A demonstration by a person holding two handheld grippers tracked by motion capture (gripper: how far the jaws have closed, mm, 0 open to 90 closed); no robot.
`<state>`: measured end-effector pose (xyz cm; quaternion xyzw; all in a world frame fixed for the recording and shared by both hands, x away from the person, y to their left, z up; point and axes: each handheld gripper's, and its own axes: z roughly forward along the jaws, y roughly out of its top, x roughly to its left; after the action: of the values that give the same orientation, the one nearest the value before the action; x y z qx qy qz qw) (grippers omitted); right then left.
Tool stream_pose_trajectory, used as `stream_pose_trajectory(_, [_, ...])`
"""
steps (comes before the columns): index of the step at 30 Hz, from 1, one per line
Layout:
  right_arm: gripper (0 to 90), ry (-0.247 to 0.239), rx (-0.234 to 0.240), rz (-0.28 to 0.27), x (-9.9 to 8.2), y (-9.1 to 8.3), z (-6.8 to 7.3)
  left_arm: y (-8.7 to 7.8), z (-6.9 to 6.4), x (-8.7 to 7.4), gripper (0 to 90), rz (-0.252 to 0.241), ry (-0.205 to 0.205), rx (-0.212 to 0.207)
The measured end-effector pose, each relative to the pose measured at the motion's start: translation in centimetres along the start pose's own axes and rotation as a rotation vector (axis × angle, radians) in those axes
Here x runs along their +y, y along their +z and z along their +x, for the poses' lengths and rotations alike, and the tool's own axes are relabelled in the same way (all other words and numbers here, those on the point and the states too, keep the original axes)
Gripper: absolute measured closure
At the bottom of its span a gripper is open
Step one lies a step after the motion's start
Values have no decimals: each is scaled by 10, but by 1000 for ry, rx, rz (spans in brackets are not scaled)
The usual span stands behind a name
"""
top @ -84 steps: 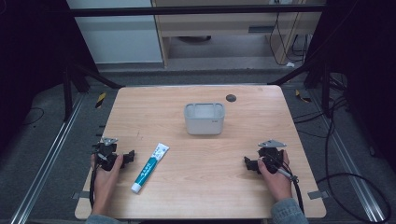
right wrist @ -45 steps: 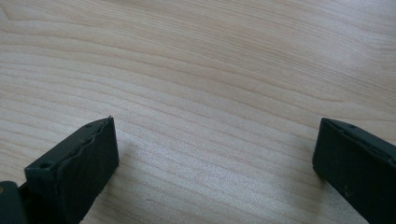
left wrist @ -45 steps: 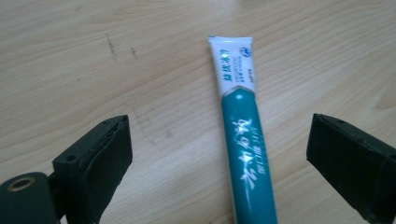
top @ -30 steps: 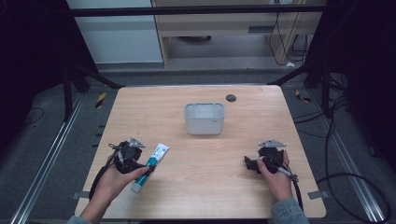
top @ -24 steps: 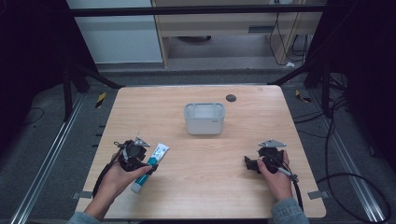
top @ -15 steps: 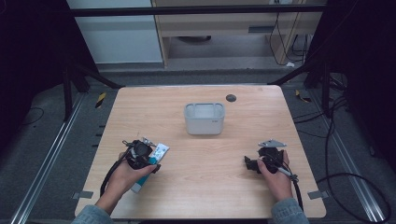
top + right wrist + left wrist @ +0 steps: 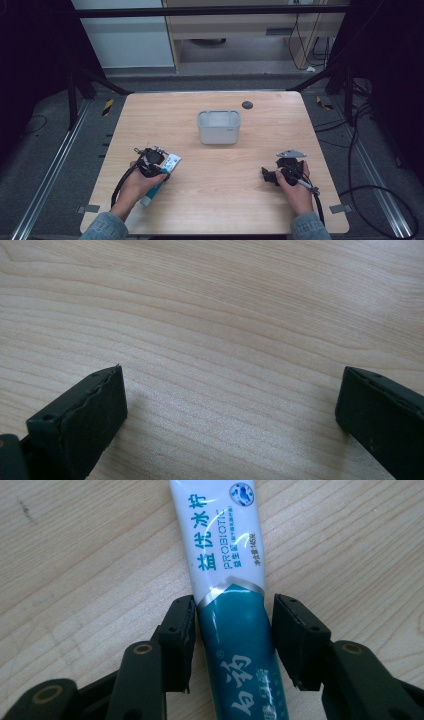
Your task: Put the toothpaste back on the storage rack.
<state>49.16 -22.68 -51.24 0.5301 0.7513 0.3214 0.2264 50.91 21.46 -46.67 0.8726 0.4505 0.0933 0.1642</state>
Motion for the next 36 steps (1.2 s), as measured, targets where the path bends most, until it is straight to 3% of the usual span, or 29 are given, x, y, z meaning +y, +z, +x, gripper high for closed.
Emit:
stream_pose_trajectory(10, [5,-3,-1,1,0,0,0,3,-1,4,602,25,17,11])
stream_pose_trajectory(16, [5,-1,0,1,0,0,0,1,-6,5,662,30,64,31])
stream_pose_trajectory(24, [5,0,0,0,0,0,0,-2,-5,5,748,24,78,10])
stream_pose_trajectory(34, [5,0,0,0,0,0,0,-14,-3,-3,779,-46,41,-11])
stream_pose_trajectory(36, [5,1,1,0,0,0,0,-31,-4,-1,779,-102,39,-14])
